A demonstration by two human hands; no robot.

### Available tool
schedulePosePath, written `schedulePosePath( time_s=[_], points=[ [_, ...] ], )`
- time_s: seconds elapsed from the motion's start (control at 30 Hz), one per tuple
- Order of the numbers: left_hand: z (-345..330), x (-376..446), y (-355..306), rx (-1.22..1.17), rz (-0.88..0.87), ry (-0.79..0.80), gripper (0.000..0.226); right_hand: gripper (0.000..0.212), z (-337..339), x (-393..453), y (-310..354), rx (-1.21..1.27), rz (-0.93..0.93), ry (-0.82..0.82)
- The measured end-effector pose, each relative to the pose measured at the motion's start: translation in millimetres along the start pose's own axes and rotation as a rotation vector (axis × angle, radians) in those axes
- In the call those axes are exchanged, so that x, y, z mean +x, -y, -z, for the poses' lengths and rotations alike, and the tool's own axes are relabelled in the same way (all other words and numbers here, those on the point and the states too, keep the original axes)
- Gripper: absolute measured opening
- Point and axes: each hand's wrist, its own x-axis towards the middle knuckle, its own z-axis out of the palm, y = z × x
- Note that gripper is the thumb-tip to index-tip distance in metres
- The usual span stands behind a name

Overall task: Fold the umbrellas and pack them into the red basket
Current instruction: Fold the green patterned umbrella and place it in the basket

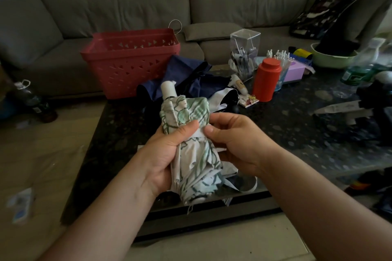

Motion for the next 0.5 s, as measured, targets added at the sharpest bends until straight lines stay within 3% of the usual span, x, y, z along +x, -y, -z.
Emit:
schedulePosePath(
  time_s=[0.13,0.27,0.37,0.5],
  points=[
    [1.4,0.7,0.6,-0.076,0.043,0.11,0.065,0.019,2.0,5.5,5.1,0.041,-0.043,-0.067],
    [0.6,4.7,5.0,-0.062,-0.089,0.173,0.066,0.013,0.8,4.2,5.0,0.007,-0.084,-0.062],
    [0.1,7.5,7.2,-0.032,-0.127,0.194,0.081,0.006,-0.4,0.4,5.1,-0.011,-0.098,-0.056],
    [-0.3,7.1,6.8,-0.042,-0.111,0.266,0.072,0.015,-0.7,-1.5,2.4,-0.062,-0.07,-0.06]
  ],
)
